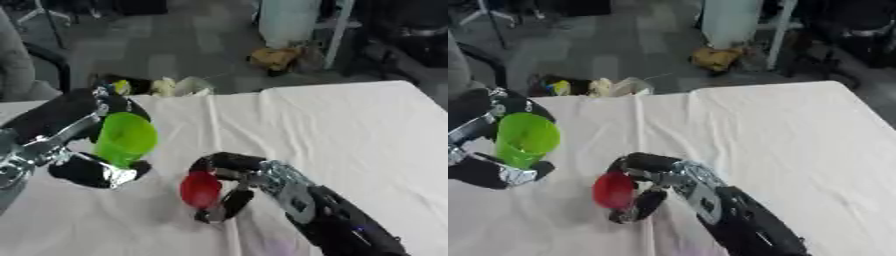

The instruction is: Pour the contents of one cup into another cup.

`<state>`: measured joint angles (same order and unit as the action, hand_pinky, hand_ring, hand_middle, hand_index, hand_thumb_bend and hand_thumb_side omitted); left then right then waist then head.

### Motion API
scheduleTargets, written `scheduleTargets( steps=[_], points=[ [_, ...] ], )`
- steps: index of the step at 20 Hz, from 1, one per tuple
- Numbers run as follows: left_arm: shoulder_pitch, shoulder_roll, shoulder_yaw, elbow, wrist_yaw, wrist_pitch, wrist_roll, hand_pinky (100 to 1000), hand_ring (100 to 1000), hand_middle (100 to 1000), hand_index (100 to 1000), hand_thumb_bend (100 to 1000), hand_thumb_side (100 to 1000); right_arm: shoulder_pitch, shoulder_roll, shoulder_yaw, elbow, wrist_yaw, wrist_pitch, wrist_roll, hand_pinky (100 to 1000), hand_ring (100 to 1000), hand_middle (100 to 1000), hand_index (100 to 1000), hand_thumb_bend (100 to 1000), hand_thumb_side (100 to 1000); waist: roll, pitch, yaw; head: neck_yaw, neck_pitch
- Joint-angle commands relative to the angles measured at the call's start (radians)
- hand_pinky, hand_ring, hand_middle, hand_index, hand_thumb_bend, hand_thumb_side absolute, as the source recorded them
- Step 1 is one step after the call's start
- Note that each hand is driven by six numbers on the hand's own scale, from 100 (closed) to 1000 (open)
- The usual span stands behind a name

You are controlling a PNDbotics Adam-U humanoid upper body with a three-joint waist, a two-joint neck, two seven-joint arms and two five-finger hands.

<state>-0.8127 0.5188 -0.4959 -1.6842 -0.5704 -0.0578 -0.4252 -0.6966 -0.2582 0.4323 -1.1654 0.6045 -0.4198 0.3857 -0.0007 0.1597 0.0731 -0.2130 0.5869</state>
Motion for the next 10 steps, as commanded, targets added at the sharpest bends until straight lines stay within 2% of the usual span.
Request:
scheduleTargets(
  steps=[1, 10],
  points=[
    [-0.03, 0.01, -0.019, 0.006, -0.028, -0.028, -0.055, 191, 238, 352, 727, 168, 183, -0.026, -0.002, -0.004, -0.006, 0.0, -0.007, 0.002, 845, 863, 292, 680, 100, 317, 0.004, -0.018, -0.003, 0.0, -0.007],
    [-0.058, 0.0, -0.051, 0.054, -0.046, -0.071, -0.149, 191, 239, 351, 719, 174, 186, -0.026, 0.0, 0.0, -0.001, 0.0, -0.008, 0.004, 844, 862, 292, 679, 100, 315, 0.009, -0.018, -0.011, 0.004, -0.007]
  ],
)
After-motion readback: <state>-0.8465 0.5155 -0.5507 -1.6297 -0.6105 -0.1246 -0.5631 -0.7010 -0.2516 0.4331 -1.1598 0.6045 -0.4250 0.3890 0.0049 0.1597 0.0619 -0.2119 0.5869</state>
